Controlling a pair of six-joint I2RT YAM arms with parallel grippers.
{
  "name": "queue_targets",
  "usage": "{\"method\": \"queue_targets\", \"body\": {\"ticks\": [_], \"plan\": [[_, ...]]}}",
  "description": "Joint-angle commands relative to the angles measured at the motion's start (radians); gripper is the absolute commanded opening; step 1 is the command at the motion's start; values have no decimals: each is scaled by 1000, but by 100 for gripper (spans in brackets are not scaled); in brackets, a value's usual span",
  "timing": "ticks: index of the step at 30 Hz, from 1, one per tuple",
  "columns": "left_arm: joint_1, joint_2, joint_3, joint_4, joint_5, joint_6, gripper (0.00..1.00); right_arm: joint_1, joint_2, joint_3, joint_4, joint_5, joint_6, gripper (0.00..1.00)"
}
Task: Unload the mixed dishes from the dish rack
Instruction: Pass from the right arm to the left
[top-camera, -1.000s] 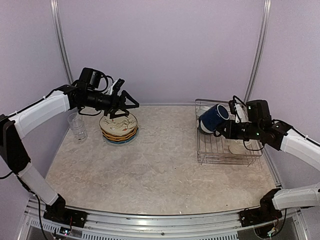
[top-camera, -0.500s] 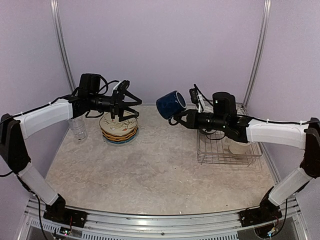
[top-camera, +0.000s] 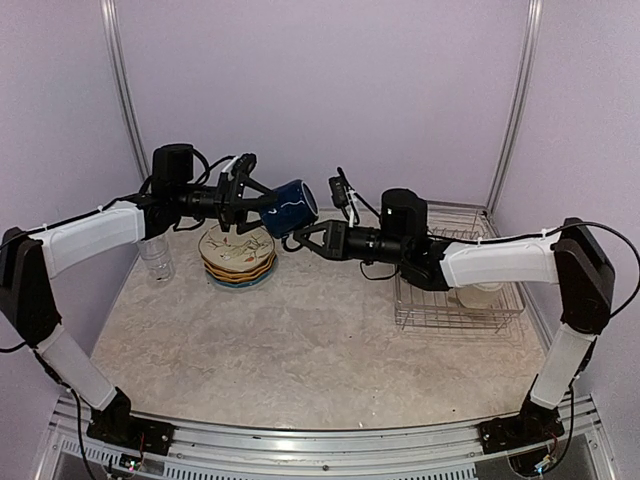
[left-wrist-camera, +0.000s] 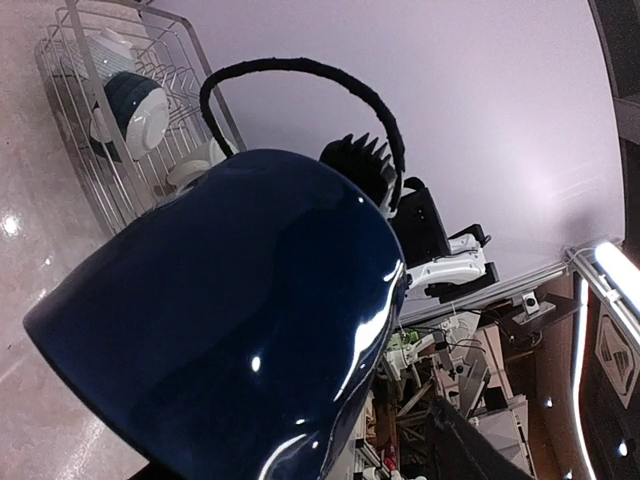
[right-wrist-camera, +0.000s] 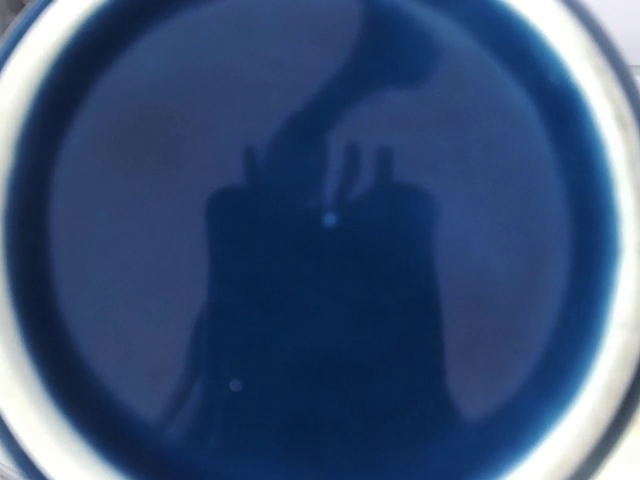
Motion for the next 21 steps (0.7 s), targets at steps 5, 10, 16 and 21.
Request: {"method": "queue_targets", "body": {"ticks": [5, 10, 16, 21], "plan": [[26, 13, -24, 129, 72, -77, 43, 28, 69, 5, 331, -4, 46, 0], [33, 35, -60, 302, 112, -206, 28, 29, 106, -17, 456, -3, 93, 0], [34, 47, -71, 419, 140, -279, 11, 29, 128, 10, 420, -15, 91, 0], [28, 45, -68, 392, 130, -257, 0, 29, 116, 10, 388, -15, 72, 3]]}}
